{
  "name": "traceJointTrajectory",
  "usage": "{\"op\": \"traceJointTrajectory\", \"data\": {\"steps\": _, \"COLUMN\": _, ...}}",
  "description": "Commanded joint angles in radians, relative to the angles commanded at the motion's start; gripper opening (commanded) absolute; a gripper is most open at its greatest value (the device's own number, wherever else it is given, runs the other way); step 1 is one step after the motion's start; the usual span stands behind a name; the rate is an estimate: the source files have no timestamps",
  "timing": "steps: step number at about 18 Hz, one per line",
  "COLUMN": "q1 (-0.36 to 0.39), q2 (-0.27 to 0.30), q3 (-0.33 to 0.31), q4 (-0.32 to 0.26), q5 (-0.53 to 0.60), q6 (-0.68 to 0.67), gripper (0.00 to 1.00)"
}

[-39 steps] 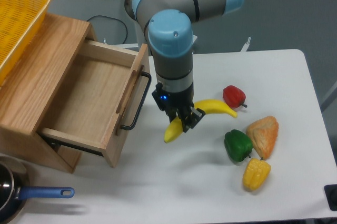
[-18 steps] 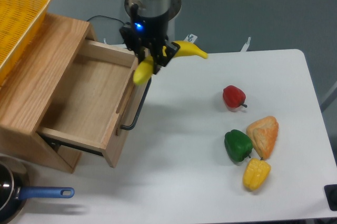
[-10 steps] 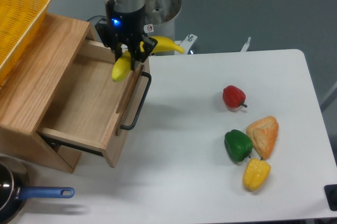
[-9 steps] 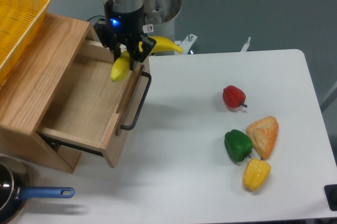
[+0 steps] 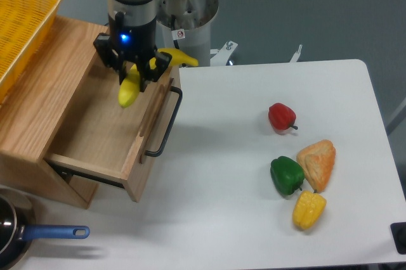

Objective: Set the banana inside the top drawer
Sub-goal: 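Move the held banana over the drawer interior and lower it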

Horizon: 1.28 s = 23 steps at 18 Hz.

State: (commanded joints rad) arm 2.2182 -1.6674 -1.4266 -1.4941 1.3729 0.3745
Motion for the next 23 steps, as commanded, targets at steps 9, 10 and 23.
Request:
{"op": "traceJointTrajectory", "data": {"steps": 9, "q1": -0.04, "q2": -0.015, "q3": 0.006, "q4": 0.011, "q5": 0.002, "q6": -0.045, "gripper": 0.35}}
{"op": "traceJointTrajectory", "data": {"steps": 10, "q1": -0.041, "q2": -0.015, "q3": 0.006, "q4": 0.011, "q5": 0.0, "q6": -0.049, "gripper": 0.35}}
{"op": "traceJointTrajectory", "data": {"steps": 23, "q1": -0.103, "q2": -0.066, "q3": 0.025, "q4": 0.023, "q5": 0.011, "q6": -0.147, "gripper": 0.35}}
